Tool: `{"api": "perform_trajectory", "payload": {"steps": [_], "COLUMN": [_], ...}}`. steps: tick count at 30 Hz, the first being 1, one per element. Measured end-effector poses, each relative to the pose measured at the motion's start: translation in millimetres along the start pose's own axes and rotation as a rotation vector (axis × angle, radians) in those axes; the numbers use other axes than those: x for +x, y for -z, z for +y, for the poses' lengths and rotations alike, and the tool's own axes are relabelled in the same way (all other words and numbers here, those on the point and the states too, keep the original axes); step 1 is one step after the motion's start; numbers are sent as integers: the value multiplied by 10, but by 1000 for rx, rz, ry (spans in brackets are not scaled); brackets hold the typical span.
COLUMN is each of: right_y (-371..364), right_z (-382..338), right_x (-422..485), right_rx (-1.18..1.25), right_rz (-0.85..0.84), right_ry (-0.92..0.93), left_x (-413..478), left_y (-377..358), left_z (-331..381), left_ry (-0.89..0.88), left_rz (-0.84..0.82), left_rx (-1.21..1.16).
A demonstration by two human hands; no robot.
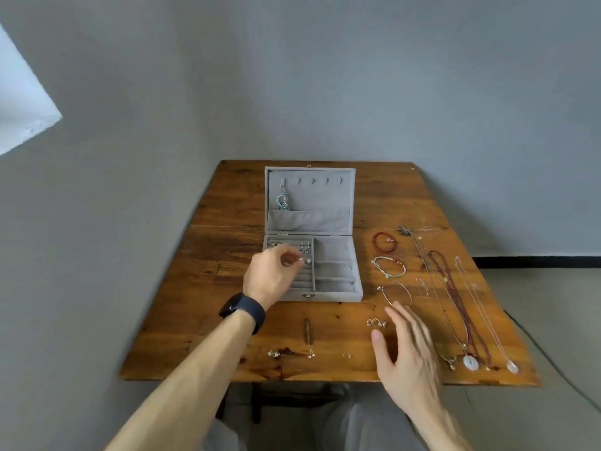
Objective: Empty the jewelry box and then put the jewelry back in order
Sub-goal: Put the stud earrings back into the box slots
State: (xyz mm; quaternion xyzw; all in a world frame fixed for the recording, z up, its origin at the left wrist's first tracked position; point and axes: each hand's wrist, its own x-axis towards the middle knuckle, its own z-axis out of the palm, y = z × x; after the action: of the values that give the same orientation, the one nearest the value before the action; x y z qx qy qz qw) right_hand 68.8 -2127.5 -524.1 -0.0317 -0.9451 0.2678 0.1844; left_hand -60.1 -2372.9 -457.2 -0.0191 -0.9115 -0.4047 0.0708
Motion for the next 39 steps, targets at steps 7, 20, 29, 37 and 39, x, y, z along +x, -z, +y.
{"api": "perform_trajectory", "payload": {"steps": [7,20,29,37,39], "right_y": [-54,-49,-79,-90,-93], "right_z": [80,87,109,129,128], "right_x": [3,23,27,32,33], "right_rx": [-15,57,59,52,50], "right_rz": [88,108,104,93,94], "right_ry": [-66,-70,-67,-69,-74], "left_x": [230,260,164,218,217], "left_y": [-191,-224,-241,-141,-117], "left_z": [35,95,162,140,131], "left_ry": [77,87,-35,9,8], "left_rz": [-64,-67,-44,-140,-164], "left_rx": [197,316,504,393,394]}}
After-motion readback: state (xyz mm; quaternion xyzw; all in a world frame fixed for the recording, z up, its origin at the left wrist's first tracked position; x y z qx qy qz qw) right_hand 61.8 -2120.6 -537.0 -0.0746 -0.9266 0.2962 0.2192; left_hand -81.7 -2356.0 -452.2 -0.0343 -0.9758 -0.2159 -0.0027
